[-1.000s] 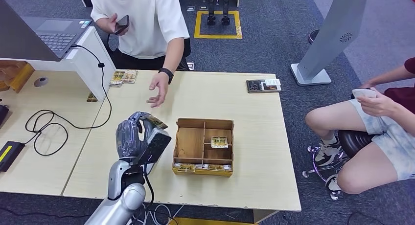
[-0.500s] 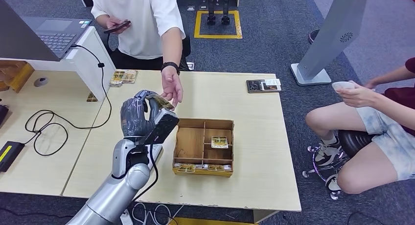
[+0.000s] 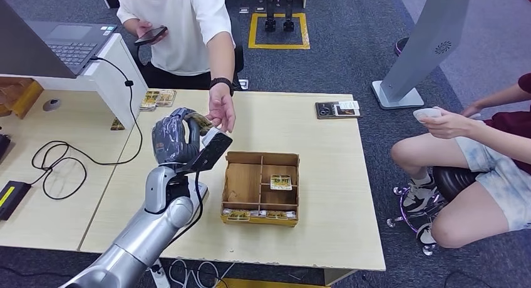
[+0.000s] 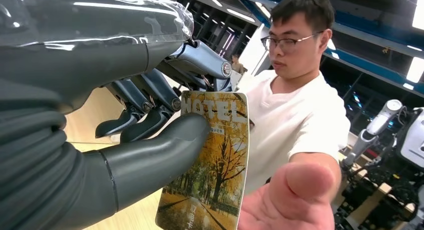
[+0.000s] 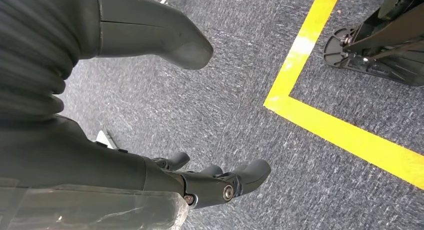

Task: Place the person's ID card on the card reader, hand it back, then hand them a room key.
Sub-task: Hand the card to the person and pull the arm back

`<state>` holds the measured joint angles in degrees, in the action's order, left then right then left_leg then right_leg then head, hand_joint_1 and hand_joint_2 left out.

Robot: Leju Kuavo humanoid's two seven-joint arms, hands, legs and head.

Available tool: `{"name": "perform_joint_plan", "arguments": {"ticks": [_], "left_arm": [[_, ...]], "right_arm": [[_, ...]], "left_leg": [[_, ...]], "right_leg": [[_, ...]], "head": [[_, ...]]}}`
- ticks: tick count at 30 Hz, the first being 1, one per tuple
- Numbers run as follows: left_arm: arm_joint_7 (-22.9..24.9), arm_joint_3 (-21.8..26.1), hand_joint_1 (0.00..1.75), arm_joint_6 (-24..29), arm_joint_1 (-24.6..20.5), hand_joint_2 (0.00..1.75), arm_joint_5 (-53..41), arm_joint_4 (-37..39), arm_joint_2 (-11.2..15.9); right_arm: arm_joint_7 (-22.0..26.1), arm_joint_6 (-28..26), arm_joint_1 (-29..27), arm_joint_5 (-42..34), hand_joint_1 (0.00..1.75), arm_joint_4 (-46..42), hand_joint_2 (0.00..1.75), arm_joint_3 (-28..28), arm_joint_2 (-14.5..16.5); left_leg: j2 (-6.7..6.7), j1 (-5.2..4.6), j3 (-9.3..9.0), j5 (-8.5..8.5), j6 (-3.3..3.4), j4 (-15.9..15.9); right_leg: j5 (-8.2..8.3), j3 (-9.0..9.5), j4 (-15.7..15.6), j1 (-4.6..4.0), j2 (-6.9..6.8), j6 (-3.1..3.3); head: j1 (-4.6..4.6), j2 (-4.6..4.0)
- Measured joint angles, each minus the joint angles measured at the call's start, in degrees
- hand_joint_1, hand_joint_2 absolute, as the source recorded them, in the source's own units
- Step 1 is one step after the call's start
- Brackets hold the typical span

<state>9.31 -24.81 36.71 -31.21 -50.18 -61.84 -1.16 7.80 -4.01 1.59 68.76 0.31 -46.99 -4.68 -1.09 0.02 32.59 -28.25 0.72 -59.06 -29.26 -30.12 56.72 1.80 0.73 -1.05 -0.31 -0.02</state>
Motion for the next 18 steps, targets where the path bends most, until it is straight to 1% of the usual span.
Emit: {"name": "perform_joint_plan", "arguments": {"ticks": [1,2,5,6,18], "left_arm": [[0.1,0.0,1.75,0.2,0.0,1.75,-0.1,0.4,0.0],[0.1,0.0,1.43,0.4,0.0,1.75,-0.2,0.7,-0.1],[0.0,0.0,0.12,1.1,0.0,1.75,-0.1,1.6,-0.3],[-0.2,0.0,0.0,1.3,0.0,1.75,0.1,1.8,-0.4],[-4.2,0.2,0.0,1.7,0.2,1.75,1.1,2.6,-1.3]], "right_arm": [[0.0,0.0,0.0,0.1,0.0,0.0,1.75,0.0,0.0],[0.0,-0.1,0.0,0.2,0.0,0.0,1.75,0.0,0.0],[-0.1,-0.2,0.0,0.7,0.0,0.0,1.75,0.0,0.0],[-0.1,-0.3,0.0,0.8,0.0,0.0,1.75,0.0,0.0],[-0.2,-0.8,-0.1,1.2,0.0,0.0,1.75,-0.1,0.0]], "left_leg": [[0.0,0.0,0.0,0.0,0.0,0.0],[0.0,0.0,0.0,0.0,0.0,0.0],[0.0,0.0,0.01,0.0,0.0,0.0],[0.0,0.0,0.01,0.0,0.0,0.0],[-0.01,0.0,0.04,0.0,0.0,0.0]], "right_leg": [[0.0,0.0,0.0,0.0,0.0,0.0],[0.0,0.0,0.0,0.0,0.0,0.0],[0.0,0.0,0.0,0.0,0.0,0.0],[0.0,0.0,0.0,0.0,0.0,0.0],[0.0,0.03,0.0,0.0,-0.02,0.0]], "head": [[0.0,0.0],[0.0,0.0],[0.0,0.0],[0.0,0.0],[0.0,0.0]]}}
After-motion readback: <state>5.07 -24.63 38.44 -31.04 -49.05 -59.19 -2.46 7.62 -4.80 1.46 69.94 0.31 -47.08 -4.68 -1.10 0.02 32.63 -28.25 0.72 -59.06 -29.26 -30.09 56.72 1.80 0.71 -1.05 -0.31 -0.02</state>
